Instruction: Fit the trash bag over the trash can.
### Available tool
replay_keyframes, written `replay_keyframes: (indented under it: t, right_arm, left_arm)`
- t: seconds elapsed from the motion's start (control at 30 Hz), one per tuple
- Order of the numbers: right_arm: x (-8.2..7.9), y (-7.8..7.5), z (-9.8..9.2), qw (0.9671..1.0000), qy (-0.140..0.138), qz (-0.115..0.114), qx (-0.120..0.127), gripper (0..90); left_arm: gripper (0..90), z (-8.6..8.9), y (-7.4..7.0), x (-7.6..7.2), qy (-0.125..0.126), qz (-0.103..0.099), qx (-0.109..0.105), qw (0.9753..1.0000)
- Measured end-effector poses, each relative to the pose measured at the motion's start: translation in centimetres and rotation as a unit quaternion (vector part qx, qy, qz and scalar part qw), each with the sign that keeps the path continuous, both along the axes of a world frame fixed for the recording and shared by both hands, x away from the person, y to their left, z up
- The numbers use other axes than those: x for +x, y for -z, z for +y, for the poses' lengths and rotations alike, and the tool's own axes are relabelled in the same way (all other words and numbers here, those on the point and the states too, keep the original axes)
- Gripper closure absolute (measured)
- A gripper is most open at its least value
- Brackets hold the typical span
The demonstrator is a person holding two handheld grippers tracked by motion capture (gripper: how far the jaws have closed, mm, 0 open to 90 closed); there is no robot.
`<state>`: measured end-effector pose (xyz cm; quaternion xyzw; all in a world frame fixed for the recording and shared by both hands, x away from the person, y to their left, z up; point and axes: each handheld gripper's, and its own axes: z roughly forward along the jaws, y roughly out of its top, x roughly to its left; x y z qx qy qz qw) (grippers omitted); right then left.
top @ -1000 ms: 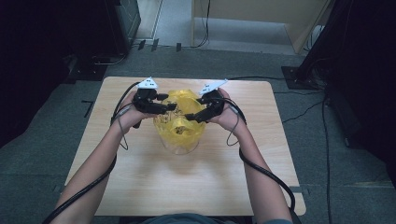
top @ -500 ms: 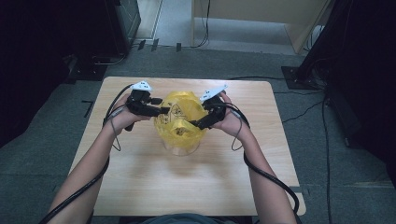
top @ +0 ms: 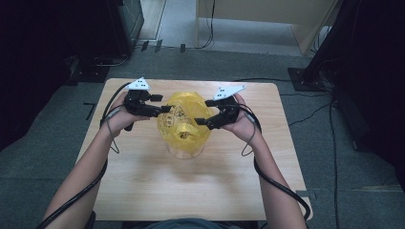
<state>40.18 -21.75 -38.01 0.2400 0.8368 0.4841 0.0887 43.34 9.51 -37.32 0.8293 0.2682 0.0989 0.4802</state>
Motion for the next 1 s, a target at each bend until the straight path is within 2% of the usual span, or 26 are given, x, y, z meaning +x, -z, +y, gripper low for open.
replay_keyframes:
  t: [0.1, 0.17, 0.2, 0.27, 0.33, 0.43, 0.47, 0.53, 0.63, 0.7, 0.77, 0.83, 0.9, 0.97, 1.0]
  right_arm:
    - [-0.3, -0.5, -0.4, 0.9998, 0.011, -0.015, 0.009, 20.1]
    - [-0.6, -0.8, -0.5, 0.9995, 0.005, -0.02, 0.025, 33.3]
    - [-0.8, -1.0, -0.5, 0.9992, 0.002, -0.019, 0.036, 36.4]
    - [-1.1, -1.2, -0.2, 0.9987, -0.001, -0.021, 0.046, 45.7]
    - [-1.3, -1.1, 0.3, 0.9987, 0.0, -0.022, 0.047, 47.8]
    - [-1.6, -0.7, 1.0, 0.999, 0.008, -0.02, 0.039, 53.0]
    - [-1.8, -0.6, 1.2, 0.9992, 0.008, -0.011, 0.038, 54.5]
    - [-2.3, -0.5, 1.5, 0.9995, 0.003, -0.005, 0.032, 55.3]
    - [-3.0, -0.3, 1.8, 0.9997, -0.005, -0.008, 0.023, 55.1]
    - [-3.4, -0.1, 2.0, 0.9998, -0.008, -0.011, 0.015, 53.7]
    - [-3.5, 0.2, 2.1, 0.9998, -0.01, -0.014, 0.004, 50.9]
    - [-3.4, 0.5, 2.1, 0.9999, -0.011, -0.012, -0.005, 49.8]
    - [-3.4, 0.7, 2.0, 0.9998, -0.011, -0.011, -0.009, 48.0]
    - [-3.4, 0.8, 2.0, 0.9998, -0.01, -0.011, -0.012, 44.8]
    - [-3.3, 0.8, 2.0, 0.9998, -0.009, -0.01, -0.014, 43.2]
  left_arm:
    - [39.1, -0.4, -0.8, -0.4, 0.007, -0.024, -0.006, 0.9997]
    - [42.2, -1.2, -1.4, -0.6, 0.016, -0.021, -0.014, 0.9996]
    - [43.0, -1.6, -1.6, -0.8, 0.022, -0.025, -0.016, 0.9993]
    - [47.8, -2.6, -1.8, -1.0, 0.051, -0.039, -0.014, 0.9978]
    - [49.3, -3.7, -1.7, -1.3, 0.066, -0.031, -0.008, 0.9973]
    - [54.1, -5.0, -1.2, -1.8, 0.089, -0.026, 0.018, 0.9955]
    - [55.0, -5.4, -1.0, -1.9, 0.094, -0.021, 0.028, 0.995]
    - [59.6, -6.0, -0.4, -2.1, 0.103, -0.009, 0.045, 0.9936]
    - [61.5, -6.6, 0.5, -2.1, 0.118, 0.004, 0.064, 0.9909]
    - [58.9, -6.8, 1.0, -2.1, 0.128, 0.01, 0.072, 0.9892]
    - [52.3, -7.0, 1.4, -2.0, 0.133, 0.01, 0.085, 0.9874]
    - [43.4, -7.1, 1.7, -2.1, 0.137, 0.0, 0.098, 0.9857]
    - [36.9, -7.3, 2.0, -2.1, 0.143, 0.004, 0.097, 0.985]
    - [29.7, -7.4, 2.5, -2.1, 0.156, 0.012, 0.098, 0.9828]
    - [27.1, -7.5, 2.7, -2.0, 0.165, 0.009, 0.1, 0.9812]
